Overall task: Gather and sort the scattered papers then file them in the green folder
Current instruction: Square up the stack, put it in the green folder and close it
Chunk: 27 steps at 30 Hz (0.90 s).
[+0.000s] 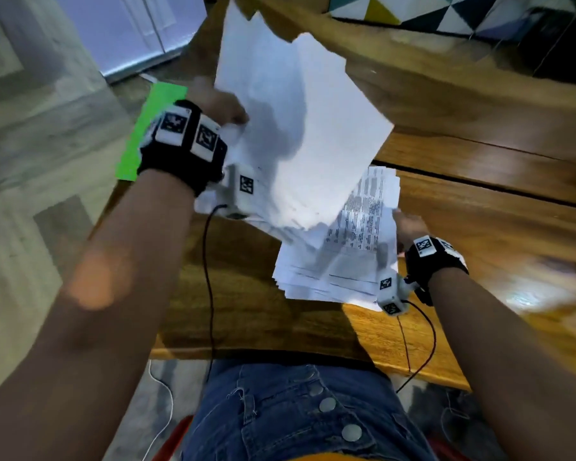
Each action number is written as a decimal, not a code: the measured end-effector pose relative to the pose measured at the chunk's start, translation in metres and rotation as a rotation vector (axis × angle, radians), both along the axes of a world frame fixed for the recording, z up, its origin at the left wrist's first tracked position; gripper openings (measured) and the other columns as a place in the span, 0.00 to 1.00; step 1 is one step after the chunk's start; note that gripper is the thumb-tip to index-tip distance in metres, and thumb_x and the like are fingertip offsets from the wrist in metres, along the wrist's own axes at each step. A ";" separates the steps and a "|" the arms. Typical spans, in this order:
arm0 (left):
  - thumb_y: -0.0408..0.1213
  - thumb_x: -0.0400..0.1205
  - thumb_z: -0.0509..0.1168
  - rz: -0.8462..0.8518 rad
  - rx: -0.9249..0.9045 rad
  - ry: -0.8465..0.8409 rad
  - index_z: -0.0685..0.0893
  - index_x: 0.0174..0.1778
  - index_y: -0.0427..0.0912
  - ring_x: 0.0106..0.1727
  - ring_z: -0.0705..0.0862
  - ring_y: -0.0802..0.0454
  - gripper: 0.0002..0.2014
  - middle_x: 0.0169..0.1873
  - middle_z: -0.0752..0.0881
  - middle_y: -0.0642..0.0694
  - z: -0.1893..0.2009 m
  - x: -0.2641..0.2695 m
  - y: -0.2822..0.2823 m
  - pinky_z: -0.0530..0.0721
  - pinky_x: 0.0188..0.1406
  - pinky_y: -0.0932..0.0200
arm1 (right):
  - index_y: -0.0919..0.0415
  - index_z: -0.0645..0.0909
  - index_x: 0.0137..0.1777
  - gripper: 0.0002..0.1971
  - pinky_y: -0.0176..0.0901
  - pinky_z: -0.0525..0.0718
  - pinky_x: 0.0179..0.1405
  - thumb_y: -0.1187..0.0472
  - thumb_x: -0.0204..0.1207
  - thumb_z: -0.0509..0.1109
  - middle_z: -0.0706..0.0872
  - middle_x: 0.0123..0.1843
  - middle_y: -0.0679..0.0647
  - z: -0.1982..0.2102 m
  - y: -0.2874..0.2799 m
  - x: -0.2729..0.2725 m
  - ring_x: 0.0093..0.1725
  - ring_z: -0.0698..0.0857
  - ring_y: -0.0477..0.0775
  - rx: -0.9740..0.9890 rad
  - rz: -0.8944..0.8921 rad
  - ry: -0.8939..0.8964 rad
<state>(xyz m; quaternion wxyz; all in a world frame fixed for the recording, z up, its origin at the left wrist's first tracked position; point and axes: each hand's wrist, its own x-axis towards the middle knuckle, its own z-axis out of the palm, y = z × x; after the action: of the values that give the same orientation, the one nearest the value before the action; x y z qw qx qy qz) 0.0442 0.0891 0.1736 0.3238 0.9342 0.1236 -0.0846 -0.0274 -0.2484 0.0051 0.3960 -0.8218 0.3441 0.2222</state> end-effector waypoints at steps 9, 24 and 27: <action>0.40 0.87 0.55 -0.141 0.063 0.458 0.70 0.76 0.44 0.77 0.70 0.47 0.20 0.78 0.69 0.46 -0.130 -0.014 -0.086 0.74 0.70 0.56 | 0.62 0.79 0.65 0.37 0.67 0.78 0.65 0.32 0.73 0.51 0.82 0.66 0.62 -0.012 -0.015 -0.003 0.59 0.82 0.65 0.199 -0.283 -0.108; 0.55 0.74 0.70 -0.032 -0.095 0.560 0.43 0.83 0.41 0.80 0.64 0.36 0.52 0.82 0.55 0.35 -0.152 -0.019 -0.136 0.70 0.75 0.42 | 0.64 0.51 0.83 0.36 0.56 0.63 0.78 0.58 0.81 0.64 0.57 0.82 0.63 -0.007 0.015 0.019 0.81 0.58 0.67 -0.104 0.132 0.062; 0.54 0.72 0.72 -0.016 -0.156 0.539 0.39 0.83 0.50 0.81 0.61 0.34 0.54 0.83 0.49 0.35 -0.154 -0.016 -0.140 0.68 0.76 0.39 | 0.63 0.43 0.84 0.42 0.55 0.58 0.79 0.56 0.80 0.67 0.50 0.84 0.63 -0.008 0.020 0.023 0.83 0.52 0.65 -0.075 0.110 0.048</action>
<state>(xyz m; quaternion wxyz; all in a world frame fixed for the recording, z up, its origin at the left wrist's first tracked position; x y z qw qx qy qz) 0.0283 -0.0505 0.0193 0.3495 0.8511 0.1913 -0.3420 -0.0045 -0.2284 -0.0027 0.3440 -0.8481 0.3160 0.2500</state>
